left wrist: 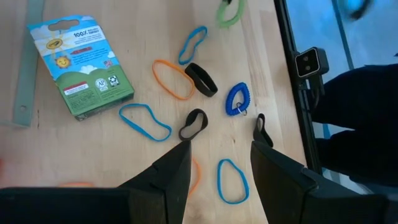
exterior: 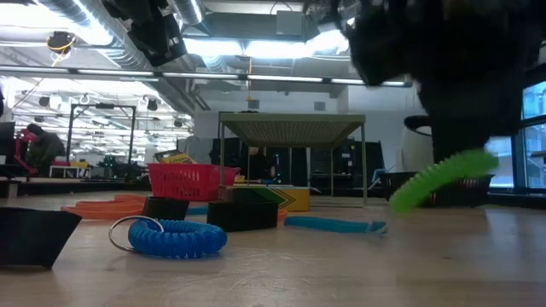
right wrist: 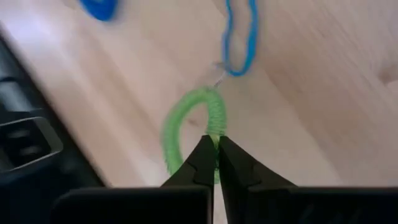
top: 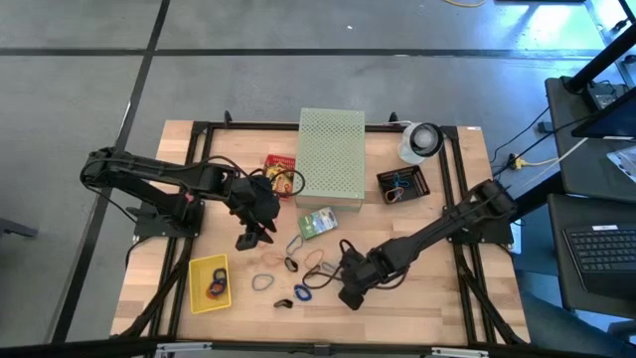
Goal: Pick & Place Office Desk Supplies
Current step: Put the green spring rubber band into the yellow bin
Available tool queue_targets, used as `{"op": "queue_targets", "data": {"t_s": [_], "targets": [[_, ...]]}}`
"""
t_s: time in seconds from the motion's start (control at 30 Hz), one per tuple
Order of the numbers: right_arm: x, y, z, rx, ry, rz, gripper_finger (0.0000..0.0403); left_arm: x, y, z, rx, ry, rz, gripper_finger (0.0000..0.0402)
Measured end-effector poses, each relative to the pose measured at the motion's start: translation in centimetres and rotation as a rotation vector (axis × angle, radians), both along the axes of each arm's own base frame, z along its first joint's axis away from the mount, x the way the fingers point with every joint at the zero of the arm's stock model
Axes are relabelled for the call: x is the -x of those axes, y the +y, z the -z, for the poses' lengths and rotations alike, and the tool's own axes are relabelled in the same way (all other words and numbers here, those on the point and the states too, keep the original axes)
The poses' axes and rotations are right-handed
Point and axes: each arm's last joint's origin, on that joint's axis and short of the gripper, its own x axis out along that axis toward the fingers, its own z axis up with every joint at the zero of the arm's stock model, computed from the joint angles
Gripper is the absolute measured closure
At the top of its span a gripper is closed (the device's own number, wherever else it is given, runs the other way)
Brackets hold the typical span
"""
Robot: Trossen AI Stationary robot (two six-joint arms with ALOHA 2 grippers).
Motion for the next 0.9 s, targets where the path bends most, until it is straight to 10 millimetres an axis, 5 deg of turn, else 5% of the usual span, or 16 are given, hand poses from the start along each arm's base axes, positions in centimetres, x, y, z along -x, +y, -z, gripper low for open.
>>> {"op": "queue_targets", "data": {"t_s": [0.43,0.6,0.9], "targets": [[2.1,-2.8,-9.1,0.072,-0.337,0.21,0.0399,-2.1,-0.5,-2.5,0.045,-0.349,0.017,0.024],[3.4,-4.5,-12.2,0.174,-0.492,0.295,0.0399,-3.7,0.3,-3.3,0.24,-0.399,-0.158,0.024],[4.4,-8.2,-15.3,0.342,-0.59,0.182,0.0399,-8.0,2.4,-2.6,0.66,-0.394,-0.399,0.024]]}}
